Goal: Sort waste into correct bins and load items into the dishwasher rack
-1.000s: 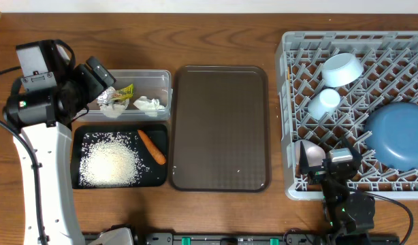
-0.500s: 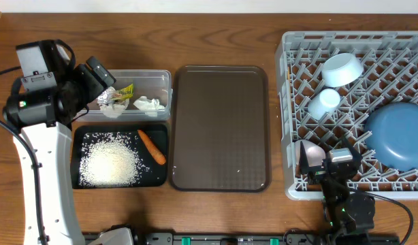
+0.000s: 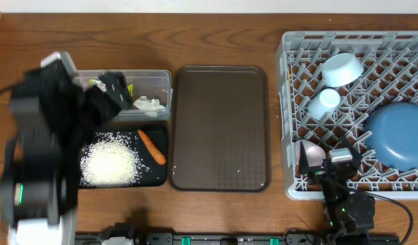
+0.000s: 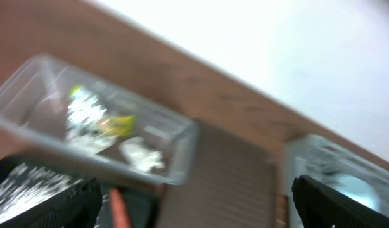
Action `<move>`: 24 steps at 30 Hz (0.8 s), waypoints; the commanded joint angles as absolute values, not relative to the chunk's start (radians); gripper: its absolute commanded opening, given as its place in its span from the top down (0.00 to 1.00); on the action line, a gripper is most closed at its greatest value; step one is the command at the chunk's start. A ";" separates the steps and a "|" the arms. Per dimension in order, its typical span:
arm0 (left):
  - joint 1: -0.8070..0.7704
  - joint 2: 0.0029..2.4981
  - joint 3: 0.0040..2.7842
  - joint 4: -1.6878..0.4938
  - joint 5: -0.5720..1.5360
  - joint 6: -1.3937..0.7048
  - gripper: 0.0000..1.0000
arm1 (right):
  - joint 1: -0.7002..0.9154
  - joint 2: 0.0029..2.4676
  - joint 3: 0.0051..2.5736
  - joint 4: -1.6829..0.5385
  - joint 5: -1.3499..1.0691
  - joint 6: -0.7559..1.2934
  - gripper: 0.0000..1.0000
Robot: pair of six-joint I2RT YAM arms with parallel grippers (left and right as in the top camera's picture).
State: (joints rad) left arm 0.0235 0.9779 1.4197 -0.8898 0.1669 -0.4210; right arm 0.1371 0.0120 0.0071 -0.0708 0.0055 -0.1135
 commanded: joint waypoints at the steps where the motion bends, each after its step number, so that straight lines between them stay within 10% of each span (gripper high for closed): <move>1: -0.051 0.847 1.423 -0.894 0.156 -0.411 0.02 | 0.143 0.005 0.005 -0.075 -0.004 -0.121 0.01; 24: -0.146 0.272 1.070 -0.894 0.156 -0.411 0.02 | 0.143 0.005 0.006 -0.075 -0.004 -0.121 0.01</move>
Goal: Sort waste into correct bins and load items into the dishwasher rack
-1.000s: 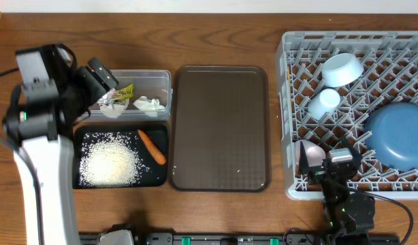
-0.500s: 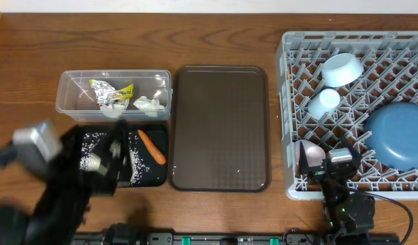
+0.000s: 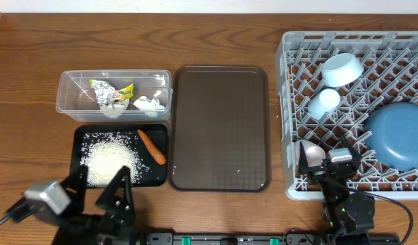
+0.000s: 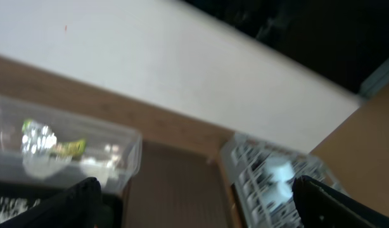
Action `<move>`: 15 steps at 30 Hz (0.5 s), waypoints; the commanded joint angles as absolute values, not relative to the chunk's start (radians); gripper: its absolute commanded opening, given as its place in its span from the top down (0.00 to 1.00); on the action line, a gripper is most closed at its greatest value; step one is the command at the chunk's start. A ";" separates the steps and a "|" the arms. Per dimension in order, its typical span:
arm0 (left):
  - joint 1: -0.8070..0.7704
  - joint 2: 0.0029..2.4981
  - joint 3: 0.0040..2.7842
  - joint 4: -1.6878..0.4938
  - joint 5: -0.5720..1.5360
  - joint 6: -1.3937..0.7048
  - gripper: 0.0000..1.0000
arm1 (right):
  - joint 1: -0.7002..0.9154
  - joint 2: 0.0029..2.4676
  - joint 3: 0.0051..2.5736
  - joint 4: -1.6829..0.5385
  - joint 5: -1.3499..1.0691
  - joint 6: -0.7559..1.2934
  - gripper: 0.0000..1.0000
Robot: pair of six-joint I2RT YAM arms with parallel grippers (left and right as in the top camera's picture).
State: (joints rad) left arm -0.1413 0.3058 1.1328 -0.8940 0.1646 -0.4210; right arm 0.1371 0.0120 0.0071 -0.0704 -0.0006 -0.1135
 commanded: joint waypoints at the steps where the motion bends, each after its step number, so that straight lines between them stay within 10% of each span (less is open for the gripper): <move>1: -0.146 0.260 1.043 -0.895 0.156 -0.412 0.02 | 0.143 0.005 0.006 -0.075 -0.004 -0.121 0.01; 15: -0.146 0.072 0.647 -0.878 0.156 -0.412 0.02 | 0.143 0.005 0.006 -0.075 -0.004 -0.121 0.01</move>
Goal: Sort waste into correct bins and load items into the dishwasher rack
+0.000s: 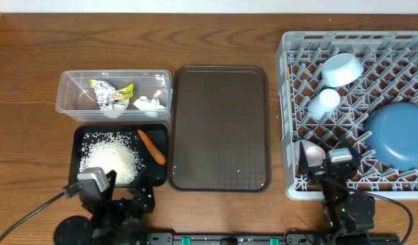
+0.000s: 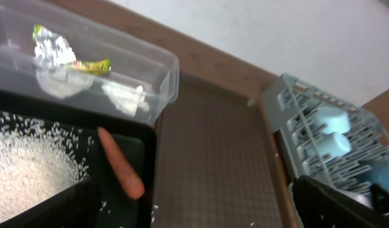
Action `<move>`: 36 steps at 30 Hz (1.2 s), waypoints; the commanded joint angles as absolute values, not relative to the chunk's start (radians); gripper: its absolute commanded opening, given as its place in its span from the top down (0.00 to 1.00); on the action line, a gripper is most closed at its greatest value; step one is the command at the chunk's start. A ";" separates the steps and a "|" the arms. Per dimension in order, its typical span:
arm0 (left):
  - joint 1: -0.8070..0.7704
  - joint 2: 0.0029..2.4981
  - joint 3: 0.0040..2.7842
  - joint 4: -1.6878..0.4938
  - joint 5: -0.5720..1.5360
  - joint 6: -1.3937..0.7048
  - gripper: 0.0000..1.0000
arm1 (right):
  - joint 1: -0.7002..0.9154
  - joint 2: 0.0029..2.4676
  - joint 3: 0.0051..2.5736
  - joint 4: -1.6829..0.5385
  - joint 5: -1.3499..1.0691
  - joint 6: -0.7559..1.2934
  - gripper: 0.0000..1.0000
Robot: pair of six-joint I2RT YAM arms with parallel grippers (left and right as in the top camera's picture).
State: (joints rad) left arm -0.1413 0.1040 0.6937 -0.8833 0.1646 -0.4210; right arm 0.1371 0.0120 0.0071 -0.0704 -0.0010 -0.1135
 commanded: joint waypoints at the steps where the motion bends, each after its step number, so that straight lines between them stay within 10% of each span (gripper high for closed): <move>1: -0.146 0.062 0.628 -0.878 0.155 -0.412 0.02 | 0.143 0.005 0.005 -0.075 -0.004 -0.120 0.01; 13: -0.146 0.002 0.465 -0.728 0.155 -0.412 0.02 | 0.143 0.005 0.005 -0.075 -0.004 -0.121 0.01; 26: -0.146 0.002 0.196 0.102 0.155 -0.411 0.02 | 0.143 0.005 0.005 -0.075 -0.004 -0.121 0.01; 36: -0.146 0.002 0.075 0.156 0.149 -0.411 0.02 | 0.143 0.005 0.006 -0.075 -0.004 -0.121 0.01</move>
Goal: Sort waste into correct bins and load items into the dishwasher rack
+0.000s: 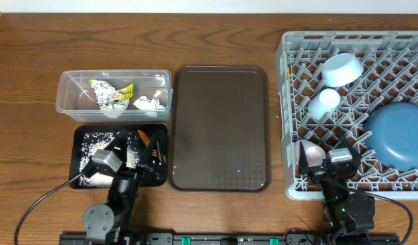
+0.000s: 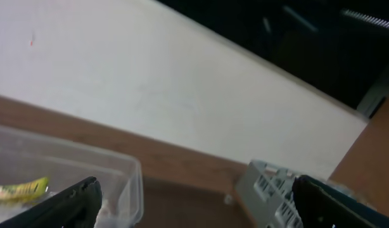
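My left gripper (image 1: 135, 150) stands open and empty low over the black tray (image 1: 78, 136) of rice (image 1: 93, 146). It covers most of the carrot (image 1: 150, 141). Its wrist view looks up at the wall, with its fingers (image 2: 74, 202) at both edges, the clear waste bin (image 2: 128, 183) and a corner of the grey dishwasher rack (image 2: 264, 187). The clear bin (image 1: 66, 102) holds a foil wrapper (image 1: 110, 92) and a crumpled tissue (image 1: 148, 103). The rack (image 1: 291, 102) holds a white bowl (image 1: 342, 69), a white cup (image 1: 325, 102) and a blue bowl (image 1: 399, 133). My right gripper (image 1: 327, 162) rests open at the rack's front edge.
A brown serving tray (image 1: 219, 129) lies between the black tray and the rack with nothing on it. A cable runs from the left arm's base along the table's front edge.
My left gripper was at the table's front edge below the black tray; now it is over the tray's right half, its camera tilted up toward the wall. The right arm has not moved.
First my left arm loomed blurred over the table's left side beside the clear bin. Then it was low at the front-left edge, and later just below the black tray. Now its open gripper is over the rice and carrot. Nothing was picked up; objects stayed put.
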Action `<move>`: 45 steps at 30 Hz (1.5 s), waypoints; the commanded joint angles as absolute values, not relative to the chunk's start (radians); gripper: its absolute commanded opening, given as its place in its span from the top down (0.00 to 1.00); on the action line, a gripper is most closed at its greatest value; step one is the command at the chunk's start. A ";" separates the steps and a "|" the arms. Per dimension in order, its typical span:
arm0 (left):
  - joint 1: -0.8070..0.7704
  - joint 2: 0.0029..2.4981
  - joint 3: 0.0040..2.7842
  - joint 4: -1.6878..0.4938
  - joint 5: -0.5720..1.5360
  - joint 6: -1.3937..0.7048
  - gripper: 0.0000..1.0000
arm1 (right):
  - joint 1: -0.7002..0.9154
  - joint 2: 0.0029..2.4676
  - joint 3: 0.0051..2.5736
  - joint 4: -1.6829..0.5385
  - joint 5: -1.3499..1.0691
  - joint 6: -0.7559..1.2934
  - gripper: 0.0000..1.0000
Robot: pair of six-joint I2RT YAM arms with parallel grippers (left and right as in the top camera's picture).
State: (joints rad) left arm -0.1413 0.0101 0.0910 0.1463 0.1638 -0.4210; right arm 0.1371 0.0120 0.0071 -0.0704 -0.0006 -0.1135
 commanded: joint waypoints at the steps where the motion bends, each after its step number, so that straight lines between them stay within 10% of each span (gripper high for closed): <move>1: -0.146 0.002 0.064 0.155 0.144 -0.411 0.02 | 0.143 0.005 0.006 -0.075 -0.004 -0.121 0.01; 45: -0.012 0.002 0.004 -0.056 0.172 0.157 0.02 | 0.143 0.005 0.005 -0.075 -0.004 -0.120 0.01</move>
State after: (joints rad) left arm -0.0158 0.0101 0.0151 -0.0154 0.1284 0.1360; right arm 0.1371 0.0120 0.0071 -0.0704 -0.0010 -0.1135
